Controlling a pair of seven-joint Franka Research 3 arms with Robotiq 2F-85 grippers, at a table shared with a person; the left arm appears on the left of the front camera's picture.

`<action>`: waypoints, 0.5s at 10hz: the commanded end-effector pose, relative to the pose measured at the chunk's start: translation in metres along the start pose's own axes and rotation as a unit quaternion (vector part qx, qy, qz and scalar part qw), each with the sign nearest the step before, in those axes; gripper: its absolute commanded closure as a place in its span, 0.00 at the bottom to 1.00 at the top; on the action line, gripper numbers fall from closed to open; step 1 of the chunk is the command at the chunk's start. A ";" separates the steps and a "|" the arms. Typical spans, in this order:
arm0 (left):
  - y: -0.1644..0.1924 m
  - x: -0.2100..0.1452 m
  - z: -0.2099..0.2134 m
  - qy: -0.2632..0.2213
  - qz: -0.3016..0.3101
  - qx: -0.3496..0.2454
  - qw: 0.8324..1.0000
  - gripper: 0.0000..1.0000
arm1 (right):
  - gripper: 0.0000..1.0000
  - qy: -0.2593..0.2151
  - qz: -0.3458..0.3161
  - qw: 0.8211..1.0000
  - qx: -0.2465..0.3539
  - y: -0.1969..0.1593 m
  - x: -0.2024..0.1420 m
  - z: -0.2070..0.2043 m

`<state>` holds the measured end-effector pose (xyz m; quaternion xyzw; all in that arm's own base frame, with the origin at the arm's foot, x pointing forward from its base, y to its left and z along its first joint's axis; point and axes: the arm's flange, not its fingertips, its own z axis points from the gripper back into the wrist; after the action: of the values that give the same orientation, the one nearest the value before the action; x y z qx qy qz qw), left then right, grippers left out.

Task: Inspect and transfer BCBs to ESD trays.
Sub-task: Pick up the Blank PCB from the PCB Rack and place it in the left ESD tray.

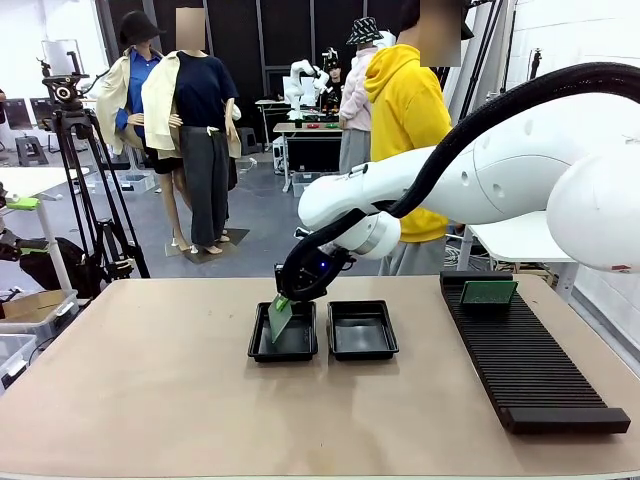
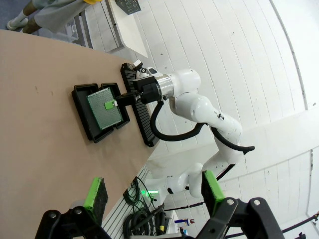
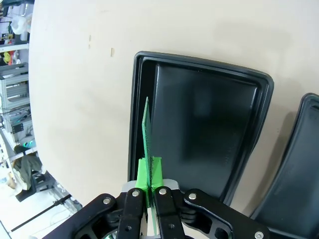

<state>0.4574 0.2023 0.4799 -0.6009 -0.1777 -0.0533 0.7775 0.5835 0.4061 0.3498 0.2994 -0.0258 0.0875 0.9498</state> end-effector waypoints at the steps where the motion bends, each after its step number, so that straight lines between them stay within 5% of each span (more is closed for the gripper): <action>1: -0.004 0.001 0.001 -0.005 0.005 0.002 1.000 0.00 | 1.00 -0.002 -0.002 1.000 -0.007 0.001 0.000 0.002; 5: -0.004 0.001 0.001 -0.005 0.005 0.002 1.000 0.00 | 1.00 -0.002 -0.002 1.000 -0.007 0.001 0.000 0.002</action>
<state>0.4574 0.2023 0.4799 -0.6009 -0.1777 -0.0533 0.7775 0.5836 0.4059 0.3498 0.2993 -0.0258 0.0873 0.9498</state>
